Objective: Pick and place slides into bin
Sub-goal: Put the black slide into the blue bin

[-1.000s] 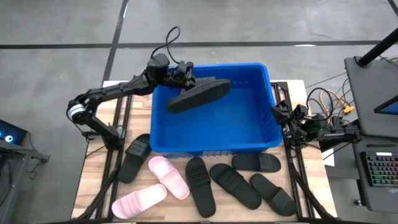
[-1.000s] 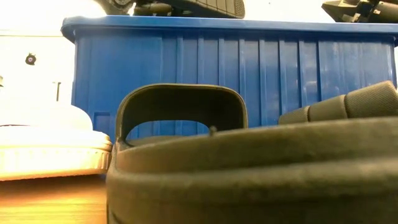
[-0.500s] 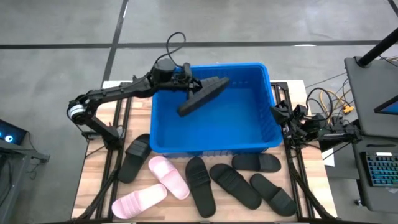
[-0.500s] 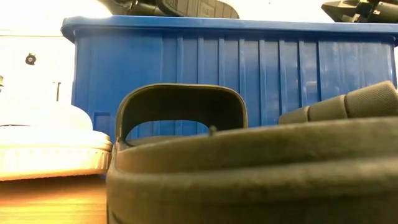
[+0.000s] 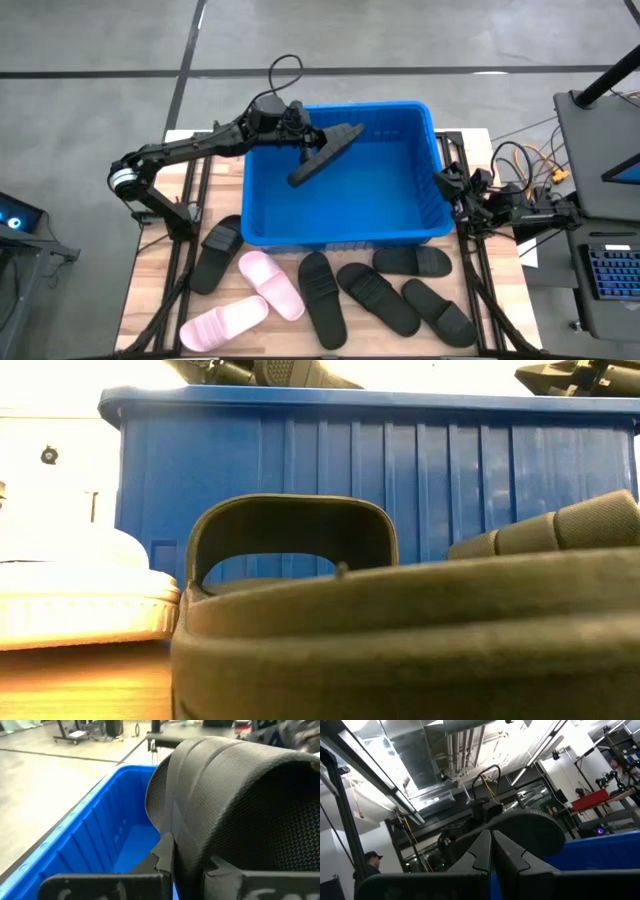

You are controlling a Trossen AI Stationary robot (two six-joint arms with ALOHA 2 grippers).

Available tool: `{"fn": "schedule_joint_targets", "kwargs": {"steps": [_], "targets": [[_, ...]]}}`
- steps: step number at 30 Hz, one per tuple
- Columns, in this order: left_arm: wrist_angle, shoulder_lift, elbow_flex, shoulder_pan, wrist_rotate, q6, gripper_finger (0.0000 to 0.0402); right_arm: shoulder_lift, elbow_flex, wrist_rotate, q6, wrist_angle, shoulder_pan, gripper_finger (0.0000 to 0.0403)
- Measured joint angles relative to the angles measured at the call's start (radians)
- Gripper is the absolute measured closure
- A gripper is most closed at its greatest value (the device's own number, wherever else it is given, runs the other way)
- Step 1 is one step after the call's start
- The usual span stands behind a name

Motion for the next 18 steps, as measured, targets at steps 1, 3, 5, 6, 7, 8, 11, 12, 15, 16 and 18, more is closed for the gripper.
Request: {"fn": "schedule_joint_targets", "kwargs": {"steps": [1,3,5,6,7,8,11,12,15,16,18], "targets": [[0.016,0.000,0.000,0.000,0.020,-0.001,0.0400,0.000,0.000,0.000,0.000,-0.003,0.000,0.0394],[0.073,0.000,0.000,0.001,0.085,-0.013,0.0400,0.000,0.000,0.000,0.000,-0.010,0.000,0.0394],[0.194,0.000,-0.005,0.001,0.179,-0.062,0.0400,0.000,0.000,0.000,0.000,-0.014,0.000,0.0394],[0.264,-0.001,-0.008,0.001,0.229,-0.088,0.0400,0.000,0.000,0.000,0.000,-0.014,0.000,0.0394],[0.344,-0.002,-0.012,0.000,0.270,-0.112,0.0400,0.000,0.000,0.000,0.000,-0.015,0.000,0.0394],[0.425,-0.003,-0.015,0.000,0.303,-0.139,0.0400,0.000,0.000,0.000,-0.001,-0.016,0.000,0.0394],[0.637,-0.003,-0.016,-0.001,0.338,-0.225,0.0400,0.000,0.000,0.000,-0.001,-0.016,0.000,0.0394],[0.695,-0.003,-0.016,0.000,0.338,-0.244,0.0400,0.000,0.000,0.000,-0.001,-0.017,0.000,0.0394],[0.853,-0.003,-0.016,0.001,0.337,-0.289,0.0400,0.000,0.000,0.000,-0.001,-0.017,0.000,0.0394],[0.894,-0.003,-0.016,0.001,0.336,-0.303,0.0400,0.000,0.000,0.000,-0.001,-0.017,0.000,0.0394],[0.950,-0.004,-0.017,0.001,0.336,-0.327,0.0400,0.000,0.000,0.000,-0.004,-0.017,0.000,0.0394]]}}
